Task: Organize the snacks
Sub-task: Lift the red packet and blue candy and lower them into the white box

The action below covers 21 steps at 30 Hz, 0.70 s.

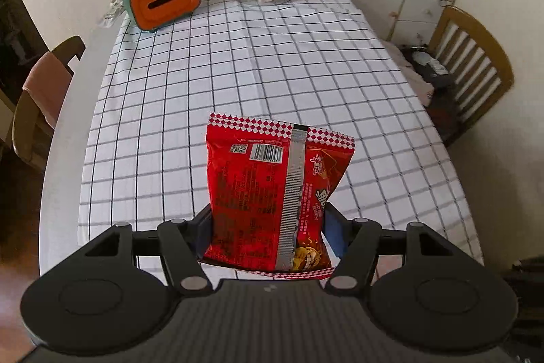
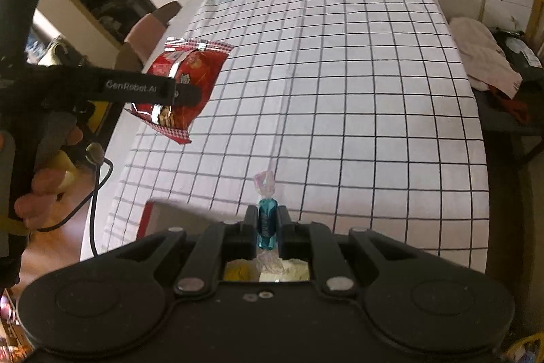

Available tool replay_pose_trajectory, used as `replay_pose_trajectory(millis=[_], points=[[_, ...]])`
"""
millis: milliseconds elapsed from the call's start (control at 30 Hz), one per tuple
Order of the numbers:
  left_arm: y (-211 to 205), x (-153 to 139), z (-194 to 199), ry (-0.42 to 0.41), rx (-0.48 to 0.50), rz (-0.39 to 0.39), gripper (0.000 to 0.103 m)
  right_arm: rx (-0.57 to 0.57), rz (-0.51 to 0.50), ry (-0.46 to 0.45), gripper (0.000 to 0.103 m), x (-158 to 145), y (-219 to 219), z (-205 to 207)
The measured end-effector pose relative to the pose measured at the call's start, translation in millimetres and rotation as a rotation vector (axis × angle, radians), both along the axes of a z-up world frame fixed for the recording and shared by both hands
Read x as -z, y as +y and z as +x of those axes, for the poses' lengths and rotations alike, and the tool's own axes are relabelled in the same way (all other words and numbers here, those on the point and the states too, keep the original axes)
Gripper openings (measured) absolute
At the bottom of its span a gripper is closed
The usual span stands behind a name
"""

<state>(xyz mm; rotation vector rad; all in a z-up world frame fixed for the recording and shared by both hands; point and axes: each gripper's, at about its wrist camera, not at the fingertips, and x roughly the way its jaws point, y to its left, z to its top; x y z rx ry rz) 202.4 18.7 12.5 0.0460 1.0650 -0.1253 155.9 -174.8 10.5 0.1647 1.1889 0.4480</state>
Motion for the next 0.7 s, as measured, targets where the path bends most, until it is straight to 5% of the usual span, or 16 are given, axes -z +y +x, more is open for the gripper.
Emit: replay_pose_trajectory(millis=[300, 700], points=[[-5, -1, -70, 0.011, 0.009, -0.015, 0.065, -0.042, 0.021, 0.018, 0.01, 8, -7, -30], [-15, 44, -130, 0.084, 0.04, 0.017, 0.065, -0.073, -0.021, 0.09, 0.01, 49, -7, -63]])
